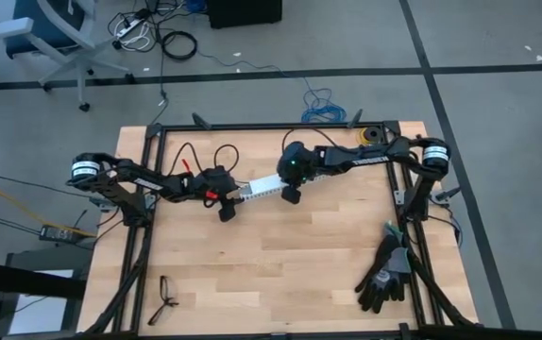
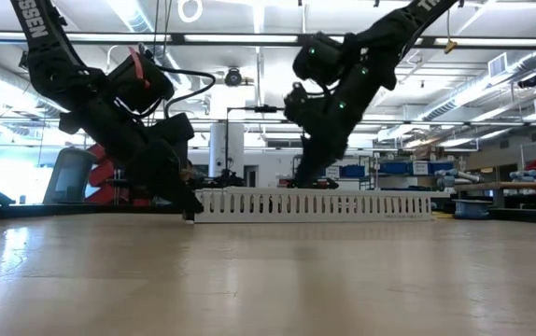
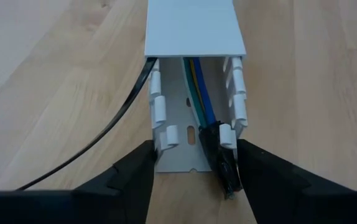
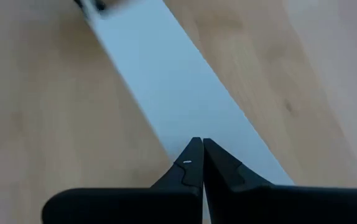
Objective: Ziptie cables
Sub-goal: Close the white cable duct with the white cable duct cover
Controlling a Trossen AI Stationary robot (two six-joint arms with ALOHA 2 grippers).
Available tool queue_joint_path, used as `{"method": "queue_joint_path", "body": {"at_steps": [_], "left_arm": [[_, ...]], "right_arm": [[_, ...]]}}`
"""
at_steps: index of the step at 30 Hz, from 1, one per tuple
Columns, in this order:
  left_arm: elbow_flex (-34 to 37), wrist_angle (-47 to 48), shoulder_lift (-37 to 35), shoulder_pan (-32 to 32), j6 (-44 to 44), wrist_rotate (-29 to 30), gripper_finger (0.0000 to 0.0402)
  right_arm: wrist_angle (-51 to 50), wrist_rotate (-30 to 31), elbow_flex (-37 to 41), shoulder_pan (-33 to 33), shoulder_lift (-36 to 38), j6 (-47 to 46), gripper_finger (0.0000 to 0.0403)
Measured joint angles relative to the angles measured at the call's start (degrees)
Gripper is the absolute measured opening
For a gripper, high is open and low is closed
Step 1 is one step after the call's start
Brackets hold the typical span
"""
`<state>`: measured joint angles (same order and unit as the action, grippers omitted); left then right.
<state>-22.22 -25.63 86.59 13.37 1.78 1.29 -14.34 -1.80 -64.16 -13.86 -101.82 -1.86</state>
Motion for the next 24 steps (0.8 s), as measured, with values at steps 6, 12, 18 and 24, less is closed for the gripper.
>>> {"method": "queue_joint_path", "body": {"at_steps": [6, 12, 18, 24], "left_arm": [[0.07, 0.02, -0.07, 0.0, 0.02, 0.34, 0.0221], [0.07, 0.03, -0.04, 0.0, -0.02, 0.28, 0.0221], [-0.01, 0.32, -0.04, 0.0, 0.01, 0.14, 0.0221], [-0.02, 0.46, -0.04, 0.0, 0.2, 0.19, 0.0221]], "right_arm": [[10.29, -8.09, -0.2, -0.63, -6.47, -1.34, 0.0], [18.36, -10.12, -0.31, 0.25, -9.48, -2.0, 0.0], [17.77, -10.42, -0.24, -0.16, -9.03, -2.02, 0.0], [17.48, -10.2, -0.24, -0.14, -9.03, -1.98, 0.0]]}}
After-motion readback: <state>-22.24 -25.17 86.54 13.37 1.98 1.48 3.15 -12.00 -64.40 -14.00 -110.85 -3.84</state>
